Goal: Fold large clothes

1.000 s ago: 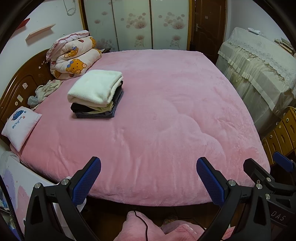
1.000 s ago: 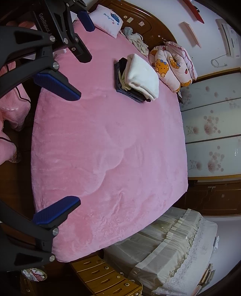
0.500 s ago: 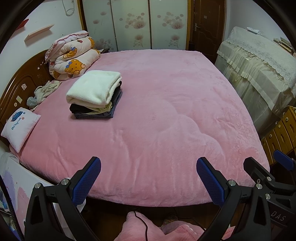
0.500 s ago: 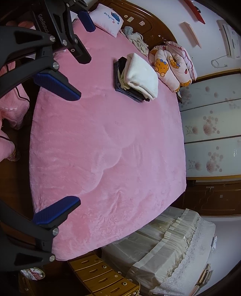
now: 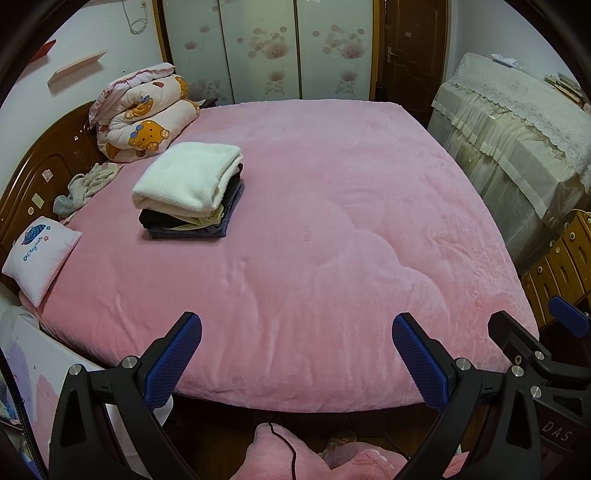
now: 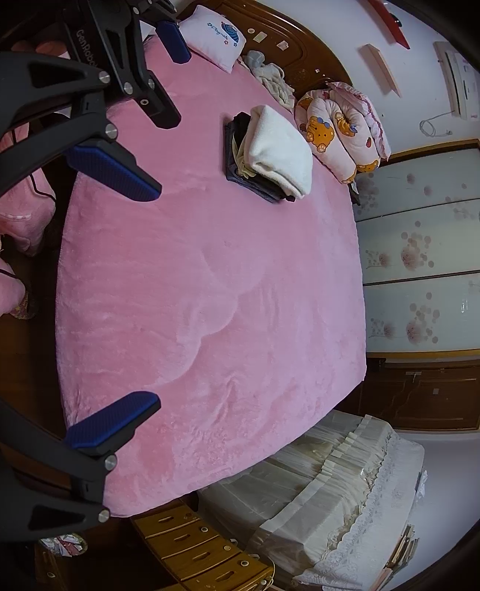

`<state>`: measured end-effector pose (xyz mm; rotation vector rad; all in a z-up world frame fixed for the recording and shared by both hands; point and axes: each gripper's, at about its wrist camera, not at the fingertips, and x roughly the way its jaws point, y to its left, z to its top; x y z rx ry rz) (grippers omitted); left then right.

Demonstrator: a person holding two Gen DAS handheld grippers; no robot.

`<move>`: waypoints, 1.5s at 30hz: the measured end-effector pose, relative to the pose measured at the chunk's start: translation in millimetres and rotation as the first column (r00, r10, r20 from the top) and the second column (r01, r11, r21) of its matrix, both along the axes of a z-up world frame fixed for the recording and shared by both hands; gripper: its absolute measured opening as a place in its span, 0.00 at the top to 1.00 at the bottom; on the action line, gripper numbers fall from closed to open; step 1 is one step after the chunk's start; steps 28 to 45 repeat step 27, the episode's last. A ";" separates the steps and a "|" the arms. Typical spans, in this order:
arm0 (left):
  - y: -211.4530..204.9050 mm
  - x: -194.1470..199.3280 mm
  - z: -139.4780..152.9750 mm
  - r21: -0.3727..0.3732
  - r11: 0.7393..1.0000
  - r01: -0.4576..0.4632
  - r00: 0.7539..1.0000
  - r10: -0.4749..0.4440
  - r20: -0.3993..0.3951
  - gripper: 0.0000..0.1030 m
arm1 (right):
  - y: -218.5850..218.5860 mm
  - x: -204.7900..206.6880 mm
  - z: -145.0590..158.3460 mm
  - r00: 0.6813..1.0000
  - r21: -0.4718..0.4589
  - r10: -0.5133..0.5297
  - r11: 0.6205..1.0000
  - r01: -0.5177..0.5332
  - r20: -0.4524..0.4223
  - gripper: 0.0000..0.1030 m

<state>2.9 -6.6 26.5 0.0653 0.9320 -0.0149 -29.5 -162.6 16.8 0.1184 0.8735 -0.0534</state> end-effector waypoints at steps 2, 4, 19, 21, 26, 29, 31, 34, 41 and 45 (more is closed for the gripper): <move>-1.0 -0.7 -0.2 0.001 1.000 -0.002 1.000 0.002 0.000 0.01 | 1.5 -1.7 -0.8 1.000 -0.001 0.001 1.000 -0.001 0.002 0.00; -1.5 -1.0 -0.2 0.000 1.000 -0.003 1.000 0.003 -0.001 0.01 | 0.9 -1.2 -1.0 1.000 -0.001 0.000 1.000 0.000 0.000 0.00; 7.2 4.5 -1.1 0.004 1.000 0.016 1.000 -0.016 -0.006 0.01 | -5.4 2.1 0.5 1.000 0.002 -0.007 1.000 0.007 -0.006 0.00; 8.7 5.9 -1.5 0.005 1.000 0.020 1.000 -0.020 -0.008 0.01 | -3.1 0.6 -0.3 1.000 0.002 -0.011 1.000 0.011 -0.007 0.00; 11.5 7.8 -1.7 0.004 1.000 0.025 1.000 -0.025 -0.008 0.01 | -2.7 0.2 -1.0 1.000 0.002 -0.013 1.000 0.013 -0.006 0.00; 11.0 7.7 -1.8 0.005 1.000 0.024 1.000 -0.024 -0.007 0.01 | -4.3 0.9 -0.7 1.000 0.002 -0.013 1.000 0.013 -0.006 0.00; 11.0 7.7 -1.8 0.005 1.000 0.024 1.000 -0.024 -0.007 0.01 | -4.3 0.9 -0.7 1.000 0.002 -0.013 1.000 0.013 -0.006 0.00; 11.0 7.7 -1.8 0.005 1.000 0.024 1.000 -0.024 -0.007 0.01 | -4.3 0.9 -0.7 1.000 0.002 -0.013 1.000 0.013 -0.006 0.00; 11.0 7.7 -1.8 0.005 1.000 0.024 1.000 -0.024 -0.007 0.01 | -4.3 0.9 -0.7 1.000 0.002 -0.013 1.000 0.013 -0.006 0.00; 11.0 7.7 -1.8 0.005 1.000 0.024 1.000 -0.024 -0.007 0.01 | -4.3 0.9 -0.7 1.000 0.002 -0.013 1.000 0.013 -0.006 0.00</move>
